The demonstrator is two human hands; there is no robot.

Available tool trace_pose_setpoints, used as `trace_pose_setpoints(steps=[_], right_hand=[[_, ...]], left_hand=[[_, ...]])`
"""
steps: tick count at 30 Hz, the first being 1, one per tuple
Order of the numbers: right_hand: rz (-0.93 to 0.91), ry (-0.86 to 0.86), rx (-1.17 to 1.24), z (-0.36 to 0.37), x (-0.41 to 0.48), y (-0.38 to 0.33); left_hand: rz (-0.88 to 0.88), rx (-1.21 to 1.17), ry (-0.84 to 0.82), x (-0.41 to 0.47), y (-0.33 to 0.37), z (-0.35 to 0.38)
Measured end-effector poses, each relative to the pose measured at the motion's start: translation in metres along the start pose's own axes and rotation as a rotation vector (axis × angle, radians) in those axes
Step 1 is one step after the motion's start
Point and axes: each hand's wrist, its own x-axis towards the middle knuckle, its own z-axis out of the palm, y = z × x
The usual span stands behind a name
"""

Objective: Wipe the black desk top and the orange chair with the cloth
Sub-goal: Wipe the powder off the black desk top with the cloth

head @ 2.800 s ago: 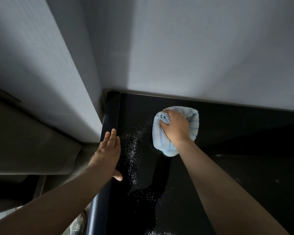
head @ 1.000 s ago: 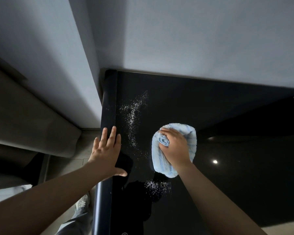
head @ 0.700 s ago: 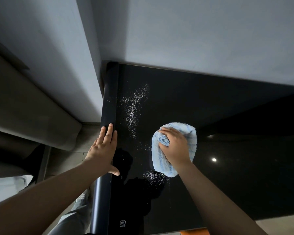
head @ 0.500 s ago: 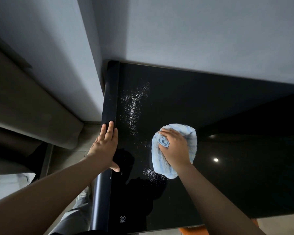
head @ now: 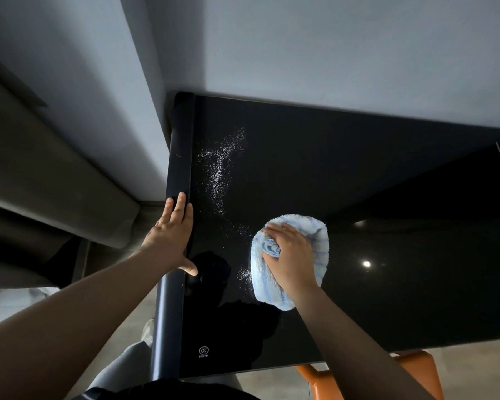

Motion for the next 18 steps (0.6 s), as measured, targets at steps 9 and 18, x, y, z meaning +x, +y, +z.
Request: trace_pose_setpoints(steps=[9, 18], right_hand=[[0.025, -0.001, -0.042, 0.008, -0.031, 0.001], [0.068, 0.024, -0.048, 0.018, -0.077, 0.003]], left_hand=[[0.08, -0.105, 0.013, -0.029, 0.005, 0.02], [0.13, 0.054, -0.034, -0.054, 0.008, 0.05]])
